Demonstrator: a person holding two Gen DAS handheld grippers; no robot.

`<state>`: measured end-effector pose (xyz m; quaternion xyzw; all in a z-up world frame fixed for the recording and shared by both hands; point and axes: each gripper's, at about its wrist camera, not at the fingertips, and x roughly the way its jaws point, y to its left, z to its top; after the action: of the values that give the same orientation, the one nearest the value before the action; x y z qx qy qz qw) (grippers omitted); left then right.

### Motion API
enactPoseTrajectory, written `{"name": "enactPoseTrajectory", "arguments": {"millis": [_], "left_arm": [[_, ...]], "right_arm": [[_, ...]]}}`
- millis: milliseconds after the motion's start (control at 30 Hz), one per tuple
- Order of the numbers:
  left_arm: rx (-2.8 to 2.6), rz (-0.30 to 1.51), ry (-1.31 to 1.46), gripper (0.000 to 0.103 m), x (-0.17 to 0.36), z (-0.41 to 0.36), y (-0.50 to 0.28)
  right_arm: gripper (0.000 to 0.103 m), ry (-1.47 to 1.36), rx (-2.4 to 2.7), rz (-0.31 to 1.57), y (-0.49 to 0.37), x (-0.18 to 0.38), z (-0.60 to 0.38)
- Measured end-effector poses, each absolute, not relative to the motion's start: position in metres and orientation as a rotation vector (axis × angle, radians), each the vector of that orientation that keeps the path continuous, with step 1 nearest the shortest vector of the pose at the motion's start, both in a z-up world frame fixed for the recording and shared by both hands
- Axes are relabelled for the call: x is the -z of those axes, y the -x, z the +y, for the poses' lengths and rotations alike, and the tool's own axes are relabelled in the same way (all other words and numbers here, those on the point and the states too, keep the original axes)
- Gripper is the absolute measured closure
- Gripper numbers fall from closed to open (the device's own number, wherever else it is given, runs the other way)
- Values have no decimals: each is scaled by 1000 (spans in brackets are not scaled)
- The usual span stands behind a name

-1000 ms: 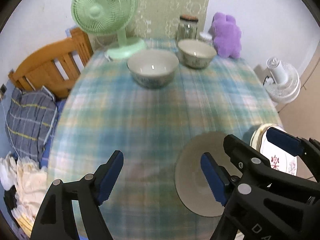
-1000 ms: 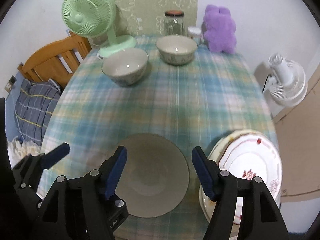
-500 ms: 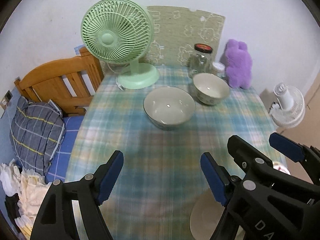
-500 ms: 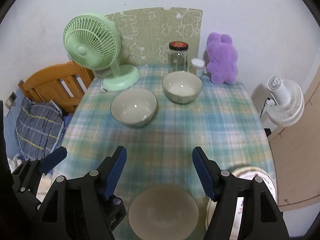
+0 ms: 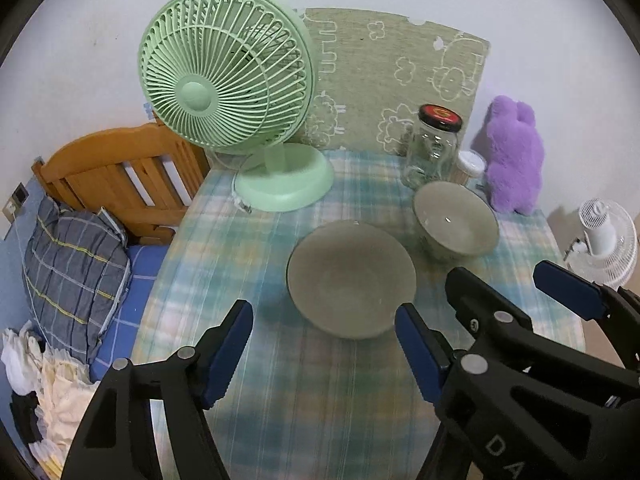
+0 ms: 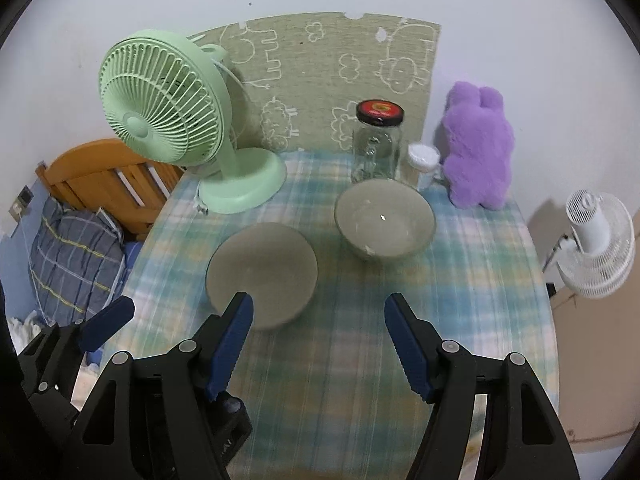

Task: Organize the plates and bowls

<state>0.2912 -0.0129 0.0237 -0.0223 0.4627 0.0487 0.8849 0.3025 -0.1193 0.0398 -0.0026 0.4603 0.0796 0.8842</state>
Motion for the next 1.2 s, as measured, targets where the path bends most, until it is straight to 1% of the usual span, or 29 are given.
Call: {"name": "enactPoseTrajectory", "arguments": {"millis": [67,233,533,600,667,700,733,800,867,900,933,967,1000,1100,1167,1200], "left_arm": [[-131,961,45,34,-19,-11,-302],[-183,962,53,36,-7,-7,-323],[-218,993,56,37,21,0,-357],[-225,999,59,41,28,1,-362],[-226,1012,59,49,35,2,-366],[-233,1021,57,51,39,3,-369],[-238,1026,57,55,41,3,-370],[-245,1041,65,58,49,6,-374],[-244,1053,77,63,54,8,-376],[-243,1057,81,63,56,8,-377],[-243,1062,86,66,58,9,-378],[-242,1065,89,70,61,9,-379],[-243,1068,91,71,62,10,-379],[-250,1076,93,75,67,11,-381],[-254,1079,85,78,69,11,-381],[-254,1082,83,78,70,11,-382]], "right_arm": [[31,11,-179,957,-316,-35,-117],[31,32,-208,944,-345,-23,-110],[31,27,-248,985,-385,7,-104],[31,26,-246,995,-391,13,-102],[32,25,-246,1010,-397,21,-101],[32,25,-248,1013,-399,24,-100],[34,28,-249,1016,-402,27,-100],[44,35,-254,1031,-407,35,-97],[48,42,-257,1042,-409,40,-94],[51,43,-259,1046,-411,43,-93],[52,45,-259,1050,-412,45,-92],[56,47,-259,1054,-413,47,-91],[61,48,-261,1058,-415,50,-91],[71,55,-263,1070,-417,56,-89],[76,59,-264,1078,-419,59,-88],[76,59,-264,1081,-419,60,-88]]}}
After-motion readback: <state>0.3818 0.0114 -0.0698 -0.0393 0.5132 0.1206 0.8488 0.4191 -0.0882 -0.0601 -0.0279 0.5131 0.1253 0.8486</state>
